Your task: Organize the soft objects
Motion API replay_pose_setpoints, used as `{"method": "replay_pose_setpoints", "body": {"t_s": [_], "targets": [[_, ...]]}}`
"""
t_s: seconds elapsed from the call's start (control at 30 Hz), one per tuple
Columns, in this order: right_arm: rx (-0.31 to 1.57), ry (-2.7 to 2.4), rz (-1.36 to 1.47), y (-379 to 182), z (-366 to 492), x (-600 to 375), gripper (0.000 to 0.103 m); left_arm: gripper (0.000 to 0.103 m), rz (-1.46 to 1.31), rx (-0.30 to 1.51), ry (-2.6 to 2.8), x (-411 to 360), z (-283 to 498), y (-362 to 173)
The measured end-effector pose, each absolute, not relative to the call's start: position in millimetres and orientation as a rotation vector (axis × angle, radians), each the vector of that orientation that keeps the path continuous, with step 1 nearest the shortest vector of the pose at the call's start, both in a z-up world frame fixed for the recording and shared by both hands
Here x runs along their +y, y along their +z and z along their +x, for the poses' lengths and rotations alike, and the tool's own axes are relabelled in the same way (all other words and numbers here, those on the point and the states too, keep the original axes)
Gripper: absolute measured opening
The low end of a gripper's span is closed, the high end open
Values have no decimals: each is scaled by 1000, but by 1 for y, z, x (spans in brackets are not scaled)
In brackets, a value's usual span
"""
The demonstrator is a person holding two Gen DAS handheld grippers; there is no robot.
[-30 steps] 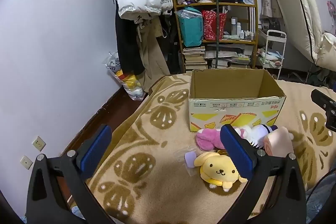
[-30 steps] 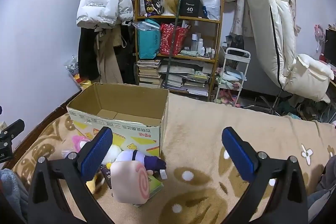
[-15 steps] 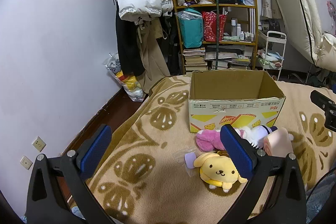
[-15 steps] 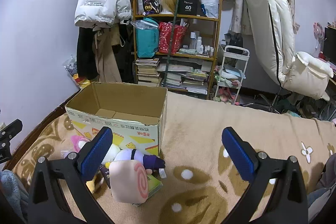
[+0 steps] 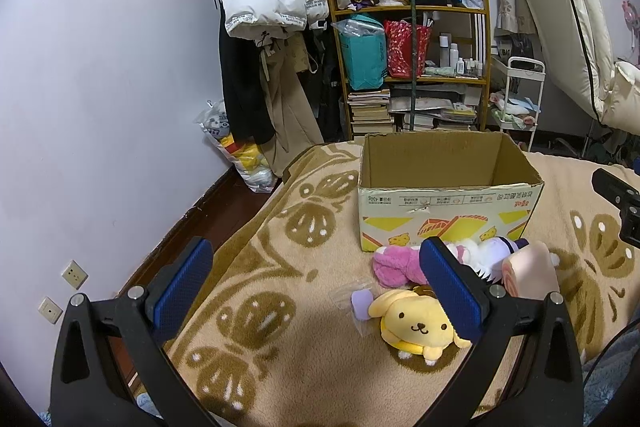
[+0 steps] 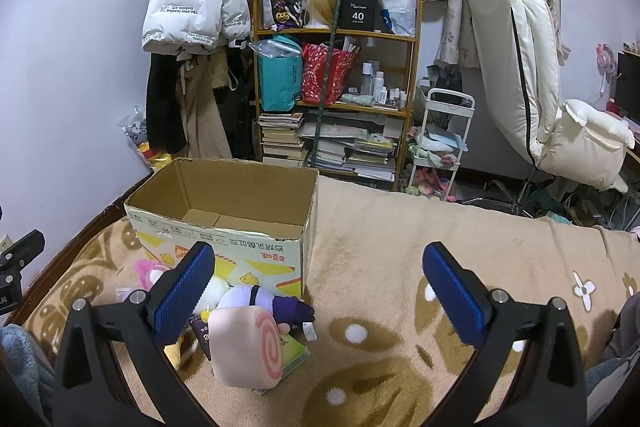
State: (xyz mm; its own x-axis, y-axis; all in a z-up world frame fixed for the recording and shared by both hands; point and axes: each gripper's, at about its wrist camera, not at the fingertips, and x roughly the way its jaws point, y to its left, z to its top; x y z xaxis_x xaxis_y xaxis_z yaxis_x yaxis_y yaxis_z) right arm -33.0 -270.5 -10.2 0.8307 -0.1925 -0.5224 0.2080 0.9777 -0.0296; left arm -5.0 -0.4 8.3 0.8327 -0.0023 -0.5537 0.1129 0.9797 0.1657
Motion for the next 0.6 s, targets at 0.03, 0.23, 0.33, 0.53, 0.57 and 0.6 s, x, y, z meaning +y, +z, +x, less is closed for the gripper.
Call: {"method": "replay_pose_setpoints", "body": {"t_s": [0.03,0.23,0.33,0.53,0.57,0.6], "targets": [[550,-211,29,-10,-33,-271,103,102,195,585,-63,0,-5,8],[554,-214,31,-11,-32,-269,103,102,192,587,-61,1,-4,8],[555,-213,31,-12,-31,-268,103,102,195,585,-60,0,-4,8],[555,-213,31,-12,-32,-269,103,102,197,585,-60,0,-4,7],[555,-211,32,-11,-31,-269,103,102,196,585,-60,1,-3,7],[555,-211,33,-12,-32,-269,103,102,195,586,-61,0,-4,7]]}}
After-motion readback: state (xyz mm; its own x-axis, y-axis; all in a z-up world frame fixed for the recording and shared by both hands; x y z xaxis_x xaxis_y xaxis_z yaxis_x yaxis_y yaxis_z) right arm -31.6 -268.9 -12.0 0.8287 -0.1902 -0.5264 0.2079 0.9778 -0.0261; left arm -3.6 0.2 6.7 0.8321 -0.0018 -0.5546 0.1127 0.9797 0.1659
